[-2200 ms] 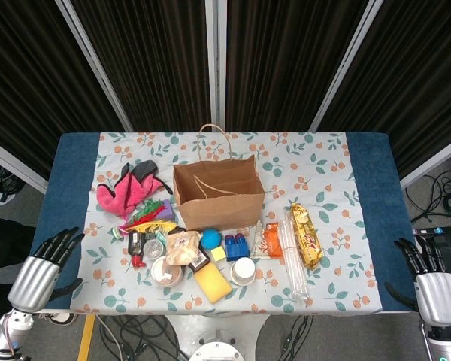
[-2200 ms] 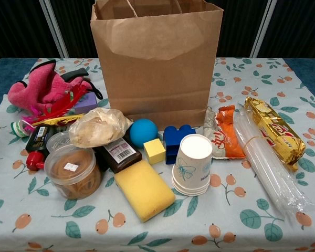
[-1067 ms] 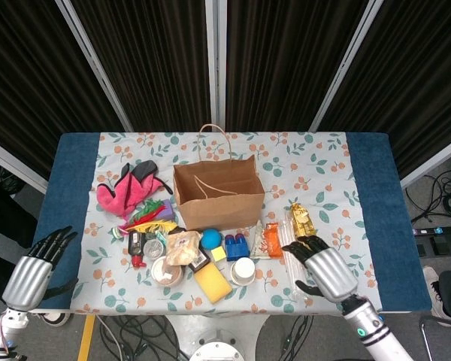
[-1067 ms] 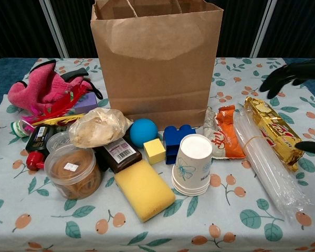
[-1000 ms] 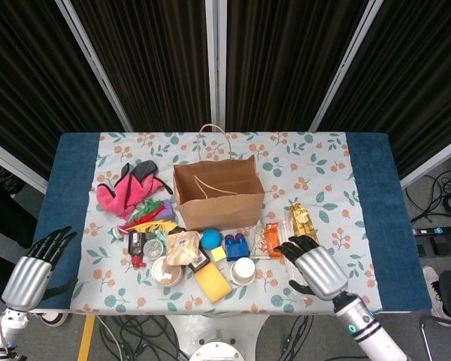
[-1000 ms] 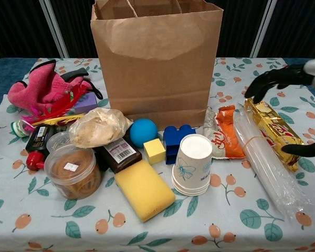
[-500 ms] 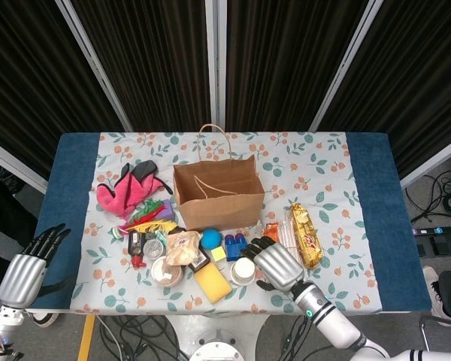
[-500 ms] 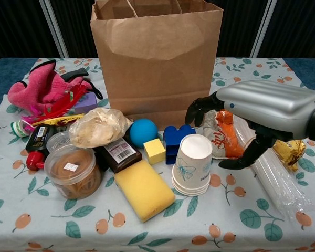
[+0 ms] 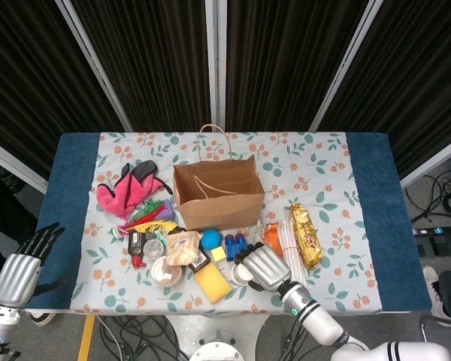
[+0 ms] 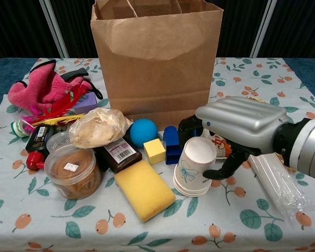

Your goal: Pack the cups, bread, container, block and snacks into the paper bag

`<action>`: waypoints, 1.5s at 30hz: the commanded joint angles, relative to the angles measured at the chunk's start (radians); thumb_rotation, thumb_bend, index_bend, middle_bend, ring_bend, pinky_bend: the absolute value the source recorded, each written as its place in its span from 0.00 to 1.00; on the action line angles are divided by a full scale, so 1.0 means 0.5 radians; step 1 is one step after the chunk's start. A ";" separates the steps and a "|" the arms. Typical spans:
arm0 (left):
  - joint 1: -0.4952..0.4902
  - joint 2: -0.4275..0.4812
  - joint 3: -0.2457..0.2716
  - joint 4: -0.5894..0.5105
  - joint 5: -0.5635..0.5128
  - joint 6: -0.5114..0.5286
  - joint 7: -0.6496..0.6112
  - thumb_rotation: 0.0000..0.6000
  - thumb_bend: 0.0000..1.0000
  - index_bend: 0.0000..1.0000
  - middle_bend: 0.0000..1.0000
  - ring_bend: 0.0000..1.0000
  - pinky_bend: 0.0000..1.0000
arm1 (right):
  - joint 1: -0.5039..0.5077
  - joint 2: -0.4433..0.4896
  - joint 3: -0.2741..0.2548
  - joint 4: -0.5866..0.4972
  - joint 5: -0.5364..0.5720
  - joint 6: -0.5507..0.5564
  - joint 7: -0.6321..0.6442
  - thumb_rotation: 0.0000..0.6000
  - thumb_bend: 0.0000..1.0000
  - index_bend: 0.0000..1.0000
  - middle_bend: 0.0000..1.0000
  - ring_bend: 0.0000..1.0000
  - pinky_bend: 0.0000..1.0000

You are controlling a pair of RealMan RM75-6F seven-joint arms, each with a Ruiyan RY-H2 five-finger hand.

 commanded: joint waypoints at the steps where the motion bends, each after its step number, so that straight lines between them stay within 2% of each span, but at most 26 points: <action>1: 0.002 -0.001 0.000 0.001 -0.002 0.000 -0.004 1.00 0.19 0.14 0.17 0.13 0.25 | -0.001 -0.023 -0.018 0.004 -0.036 0.063 -0.009 1.00 0.23 0.59 0.51 0.40 0.47; 4: 0.004 0.002 0.001 -0.006 0.002 0.006 -0.004 1.00 0.19 0.14 0.17 0.13 0.25 | -0.006 0.001 -0.029 -0.059 -0.107 0.121 -0.003 1.00 0.25 0.63 0.53 0.42 0.49; 10: 0.000 0.013 0.010 -0.028 0.028 0.012 0.007 1.00 0.19 0.14 0.17 0.13 0.25 | -0.023 0.206 0.045 -0.454 -0.380 0.328 -0.026 1.00 0.25 0.63 0.53 0.43 0.49; 14: -0.009 0.007 0.018 -0.041 0.048 0.003 0.022 1.00 0.19 0.14 0.17 0.13 0.24 | -0.029 0.399 0.177 -0.742 -0.530 0.466 -0.044 1.00 0.25 0.63 0.53 0.43 0.50; 18: -0.022 0.002 0.019 -0.048 0.056 -0.014 0.033 1.00 0.19 0.14 0.18 0.13 0.25 | 0.001 0.516 0.377 -0.852 -0.546 0.551 0.032 1.00 0.25 0.63 0.53 0.43 0.50; 23: -0.038 0.012 0.008 -0.054 0.047 -0.032 0.039 1.00 0.19 0.14 0.17 0.13 0.25 | 0.048 0.513 0.615 -0.695 -0.572 0.689 0.287 1.00 0.24 0.63 0.53 0.43 0.50; 29: -0.046 0.023 0.005 -0.056 0.029 -0.056 0.038 1.00 0.19 0.14 0.18 0.13 0.25 | 0.119 0.420 0.720 -0.383 -0.434 0.728 0.391 1.00 0.25 0.63 0.53 0.43 0.50; 35: -0.053 0.031 0.006 -0.096 -0.004 -0.098 0.006 1.00 0.19 0.14 0.17 0.13 0.25 | 0.243 0.247 0.738 -0.023 -0.278 0.659 0.455 1.00 0.26 0.63 0.53 0.43 0.50; 40: -0.053 0.049 0.012 -0.104 0.004 -0.098 0.014 1.00 0.19 0.14 0.17 0.13 0.25 | 0.305 0.162 0.709 0.075 -0.183 0.600 0.457 1.00 0.23 0.62 0.52 0.42 0.49; 42: -0.058 0.053 0.008 -0.110 0.011 -0.093 0.015 1.00 0.19 0.14 0.17 0.13 0.25 | 0.316 0.177 0.671 0.063 -0.149 0.541 0.448 1.00 0.16 0.57 0.47 0.38 0.44; 45: -0.064 0.049 0.004 -0.117 0.016 -0.091 0.014 1.00 0.19 0.14 0.17 0.13 0.25 | 0.330 0.236 0.642 0.009 -0.080 0.453 0.435 1.00 0.03 0.38 0.35 0.24 0.28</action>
